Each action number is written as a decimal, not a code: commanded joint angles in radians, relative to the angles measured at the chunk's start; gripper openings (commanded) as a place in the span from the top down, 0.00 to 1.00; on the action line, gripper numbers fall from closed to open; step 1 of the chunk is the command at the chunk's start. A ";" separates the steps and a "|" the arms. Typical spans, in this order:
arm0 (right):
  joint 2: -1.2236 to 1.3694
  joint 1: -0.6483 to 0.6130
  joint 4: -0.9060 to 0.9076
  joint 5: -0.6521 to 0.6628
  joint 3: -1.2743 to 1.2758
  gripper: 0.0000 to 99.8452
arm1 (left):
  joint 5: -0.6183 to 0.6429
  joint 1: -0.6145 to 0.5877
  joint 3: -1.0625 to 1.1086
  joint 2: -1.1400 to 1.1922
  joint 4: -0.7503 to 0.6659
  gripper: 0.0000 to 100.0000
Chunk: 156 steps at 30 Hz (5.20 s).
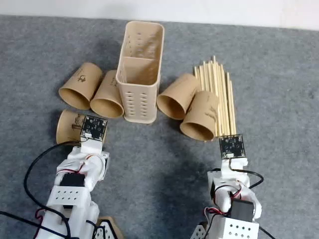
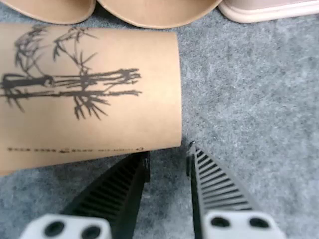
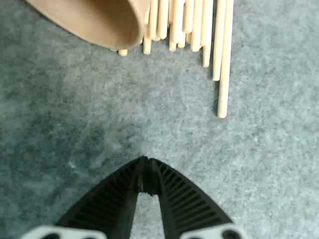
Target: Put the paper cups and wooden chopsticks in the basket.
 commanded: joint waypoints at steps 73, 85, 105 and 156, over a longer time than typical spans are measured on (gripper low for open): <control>-0.013 -0.048 -0.163 0.011 0.056 0.99 | -0.187 -0.298 -1.400 0.952 0.839 0.73; -0.013 -0.048 -0.163 0.012 0.056 0.99 | -0.247 -0.234 -1.274 0.954 0.697 0.73; -0.013 -0.048 -0.165 0.014 0.056 0.99 | -0.250 0.211 -1.495 0.949 0.907 0.91; -0.013 -0.047 -0.165 0.015 0.056 0.99 | -0.427 0.341 -2.313 1.132 0.881 1.00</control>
